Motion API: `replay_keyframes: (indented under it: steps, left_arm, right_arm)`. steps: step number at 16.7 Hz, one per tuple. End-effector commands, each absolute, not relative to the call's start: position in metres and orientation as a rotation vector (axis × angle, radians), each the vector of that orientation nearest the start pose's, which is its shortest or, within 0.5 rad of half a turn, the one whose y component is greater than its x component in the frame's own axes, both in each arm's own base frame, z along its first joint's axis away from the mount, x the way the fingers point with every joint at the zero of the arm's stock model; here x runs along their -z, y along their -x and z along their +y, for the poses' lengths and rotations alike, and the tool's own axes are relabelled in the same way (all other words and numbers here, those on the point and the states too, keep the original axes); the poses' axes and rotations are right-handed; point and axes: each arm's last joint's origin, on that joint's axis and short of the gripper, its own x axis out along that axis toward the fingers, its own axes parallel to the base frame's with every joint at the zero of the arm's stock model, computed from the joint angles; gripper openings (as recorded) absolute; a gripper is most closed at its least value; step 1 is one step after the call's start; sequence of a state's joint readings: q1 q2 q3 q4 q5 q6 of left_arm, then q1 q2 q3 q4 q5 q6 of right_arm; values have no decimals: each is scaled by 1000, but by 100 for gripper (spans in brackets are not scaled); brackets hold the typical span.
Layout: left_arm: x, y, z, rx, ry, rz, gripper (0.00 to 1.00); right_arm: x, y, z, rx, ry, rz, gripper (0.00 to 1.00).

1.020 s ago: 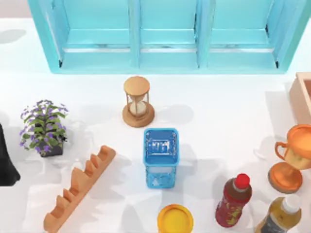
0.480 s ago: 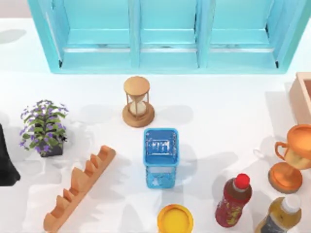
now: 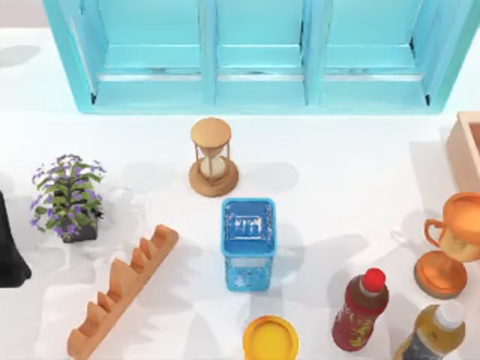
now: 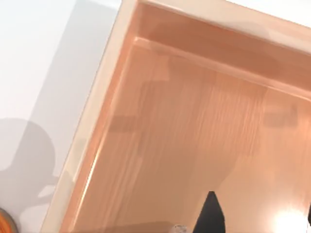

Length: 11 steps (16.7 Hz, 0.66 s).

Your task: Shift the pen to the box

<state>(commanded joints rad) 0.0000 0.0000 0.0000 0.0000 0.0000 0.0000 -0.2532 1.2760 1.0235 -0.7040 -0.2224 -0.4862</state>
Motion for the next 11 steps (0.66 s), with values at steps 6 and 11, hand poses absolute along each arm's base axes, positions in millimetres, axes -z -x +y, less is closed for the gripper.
replay_keyframes:
  steps: [6,11]
  left_arm:
    - [-160,-106,-1,0,0,0,100]
    - [-160,-106,-1,0,0,0,100]
  right_arm:
    - [-269,-252,-56,-200,229,910,100]
    - [-269,-252,-56,-200,229,910,100]
